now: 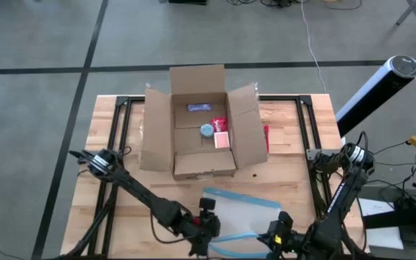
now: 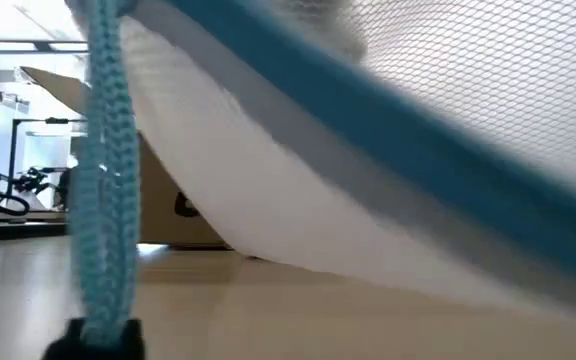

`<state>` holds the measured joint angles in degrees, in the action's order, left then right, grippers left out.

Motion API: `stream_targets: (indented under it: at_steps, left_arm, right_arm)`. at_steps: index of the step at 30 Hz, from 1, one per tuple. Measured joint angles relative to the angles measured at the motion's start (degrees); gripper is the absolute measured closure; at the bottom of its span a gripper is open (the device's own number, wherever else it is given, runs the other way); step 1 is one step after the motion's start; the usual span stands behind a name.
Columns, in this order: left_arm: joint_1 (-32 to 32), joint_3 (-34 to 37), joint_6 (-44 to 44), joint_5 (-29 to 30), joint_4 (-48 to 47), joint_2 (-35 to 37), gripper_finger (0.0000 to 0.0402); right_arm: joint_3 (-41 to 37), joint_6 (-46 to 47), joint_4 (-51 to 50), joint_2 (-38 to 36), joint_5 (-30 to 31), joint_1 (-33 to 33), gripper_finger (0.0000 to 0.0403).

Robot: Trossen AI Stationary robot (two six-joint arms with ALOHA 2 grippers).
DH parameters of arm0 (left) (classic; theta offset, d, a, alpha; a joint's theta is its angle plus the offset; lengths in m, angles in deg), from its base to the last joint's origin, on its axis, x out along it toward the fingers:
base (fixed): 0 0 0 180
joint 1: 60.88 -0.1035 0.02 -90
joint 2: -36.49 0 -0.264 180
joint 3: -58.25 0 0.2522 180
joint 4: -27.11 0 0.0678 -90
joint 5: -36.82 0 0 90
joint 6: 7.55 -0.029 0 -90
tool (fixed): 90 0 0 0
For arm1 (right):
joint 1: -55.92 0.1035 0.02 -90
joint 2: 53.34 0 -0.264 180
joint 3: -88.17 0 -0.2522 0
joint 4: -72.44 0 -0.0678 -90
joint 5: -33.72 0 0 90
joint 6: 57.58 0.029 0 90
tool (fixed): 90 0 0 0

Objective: Unpack boxes
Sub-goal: Open the transparent blue transparent zip bag

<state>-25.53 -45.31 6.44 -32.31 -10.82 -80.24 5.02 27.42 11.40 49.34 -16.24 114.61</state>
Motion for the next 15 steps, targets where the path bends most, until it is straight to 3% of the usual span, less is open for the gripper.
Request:
stream_targets:
  at_steps: [15]
  left_arm:
    - [5.69,-0.09,8.55,-1.98,-7.18,0.12,0.0236]
  right_arm:
    - [0.00,-2.14,0.01,0.00,0.10,-2.26,0.0403]
